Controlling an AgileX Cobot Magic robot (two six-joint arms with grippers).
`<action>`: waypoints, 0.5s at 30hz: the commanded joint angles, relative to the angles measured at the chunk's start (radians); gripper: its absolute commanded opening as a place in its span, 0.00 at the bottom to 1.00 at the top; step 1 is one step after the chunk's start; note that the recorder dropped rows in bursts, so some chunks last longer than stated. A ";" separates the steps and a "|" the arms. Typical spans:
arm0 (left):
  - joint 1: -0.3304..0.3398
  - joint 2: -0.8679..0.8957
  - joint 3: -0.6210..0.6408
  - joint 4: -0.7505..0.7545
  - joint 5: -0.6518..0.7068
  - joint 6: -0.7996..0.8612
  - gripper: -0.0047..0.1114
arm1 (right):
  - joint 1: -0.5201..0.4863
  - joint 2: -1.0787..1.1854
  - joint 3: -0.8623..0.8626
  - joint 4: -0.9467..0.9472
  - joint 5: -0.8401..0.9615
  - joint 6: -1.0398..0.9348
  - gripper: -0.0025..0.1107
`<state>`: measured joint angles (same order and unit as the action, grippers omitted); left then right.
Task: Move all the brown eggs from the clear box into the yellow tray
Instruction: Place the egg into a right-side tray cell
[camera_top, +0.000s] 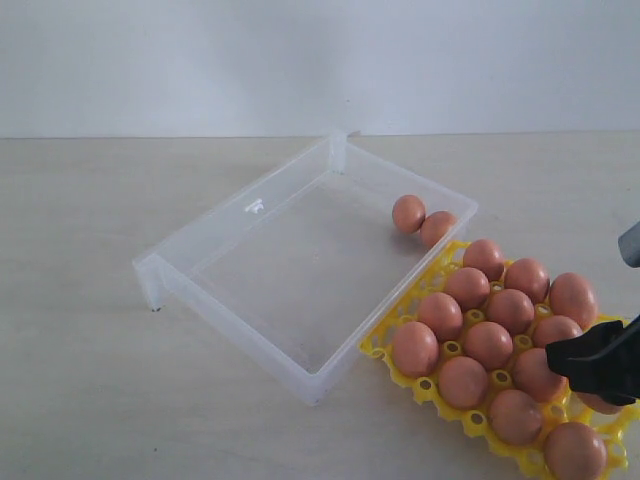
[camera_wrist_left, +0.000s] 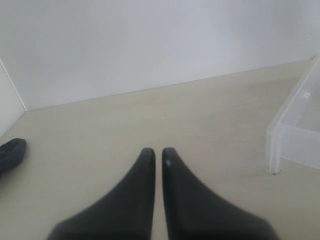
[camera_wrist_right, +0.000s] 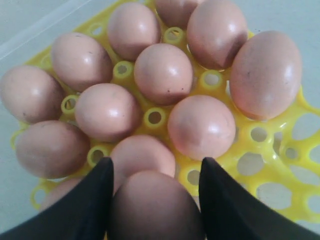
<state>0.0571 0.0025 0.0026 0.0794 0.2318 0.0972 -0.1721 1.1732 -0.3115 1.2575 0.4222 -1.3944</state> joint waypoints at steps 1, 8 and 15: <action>-0.007 -0.003 -0.003 -0.005 -0.007 -0.003 0.08 | -0.005 0.003 0.001 0.001 -0.006 -0.010 0.37; -0.007 -0.003 -0.003 -0.005 -0.007 -0.003 0.08 | -0.005 0.003 0.001 0.001 -0.008 -0.001 0.37; -0.007 -0.003 -0.003 -0.005 -0.007 -0.003 0.08 | -0.005 0.003 0.001 0.001 -0.024 0.002 0.48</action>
<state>0.0571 0.0025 0.0026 0.0794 0.2318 0.0972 -0.1721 1.1732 -0.3115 1.2575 0.4131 -1.3943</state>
